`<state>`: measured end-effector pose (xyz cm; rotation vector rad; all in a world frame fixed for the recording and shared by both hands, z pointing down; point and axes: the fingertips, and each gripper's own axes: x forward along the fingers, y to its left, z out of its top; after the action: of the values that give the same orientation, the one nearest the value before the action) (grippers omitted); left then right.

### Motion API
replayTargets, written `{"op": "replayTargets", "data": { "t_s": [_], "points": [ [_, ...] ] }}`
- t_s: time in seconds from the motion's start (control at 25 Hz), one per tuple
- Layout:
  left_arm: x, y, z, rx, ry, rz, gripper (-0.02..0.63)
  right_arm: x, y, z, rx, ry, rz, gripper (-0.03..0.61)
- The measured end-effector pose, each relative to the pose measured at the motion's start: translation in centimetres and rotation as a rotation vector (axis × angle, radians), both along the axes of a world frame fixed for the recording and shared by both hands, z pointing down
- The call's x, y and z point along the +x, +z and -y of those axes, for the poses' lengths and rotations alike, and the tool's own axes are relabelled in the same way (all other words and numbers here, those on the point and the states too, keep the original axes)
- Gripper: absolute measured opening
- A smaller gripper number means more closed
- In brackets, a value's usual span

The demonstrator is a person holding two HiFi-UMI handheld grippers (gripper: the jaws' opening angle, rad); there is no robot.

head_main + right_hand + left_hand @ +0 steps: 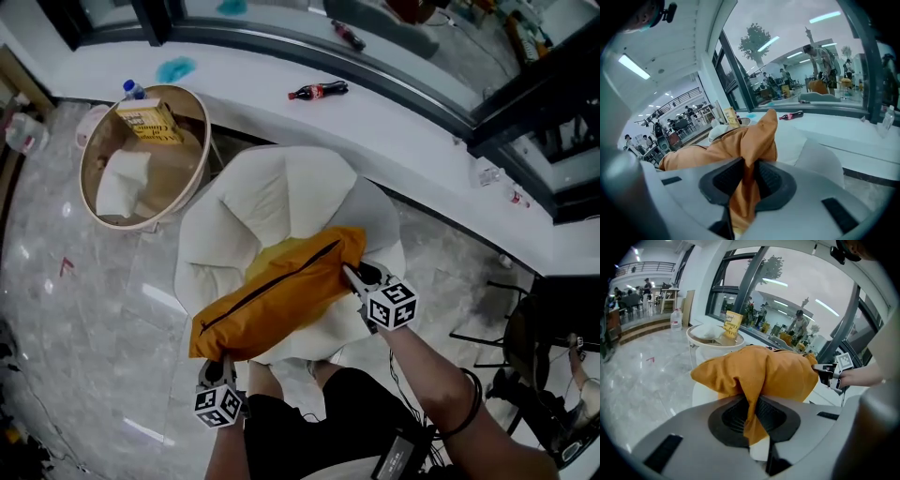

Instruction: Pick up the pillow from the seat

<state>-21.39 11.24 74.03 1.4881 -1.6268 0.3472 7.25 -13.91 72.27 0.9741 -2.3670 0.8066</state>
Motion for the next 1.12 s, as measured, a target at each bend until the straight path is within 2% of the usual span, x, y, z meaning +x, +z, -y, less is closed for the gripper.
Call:
{"op": "replayTargets", "data": {
  "t_s": [0.52, 0.84, 1.12],
  "points": [
    [4.9, -8.1, -1.9, 0.004, 0.025, 0.046, 0.054, 7.8, -6.7, -5.7, -0.014, 0.027, 0.058, 0.089],
    [7.0, -13.6, -1.4, 0.027, 0.116, 0.071, 0.052, 12.6, -11.3, -9.5, -0.018, 0.106, 0.108, 0.089],
    [7.1, -17.3, -0.3, 0.059, 0.186, 0.081, 0.052, 13.8, -15.0, -11.2, 0.023, 0.146, 0.133, 0.089]
  ]
}}
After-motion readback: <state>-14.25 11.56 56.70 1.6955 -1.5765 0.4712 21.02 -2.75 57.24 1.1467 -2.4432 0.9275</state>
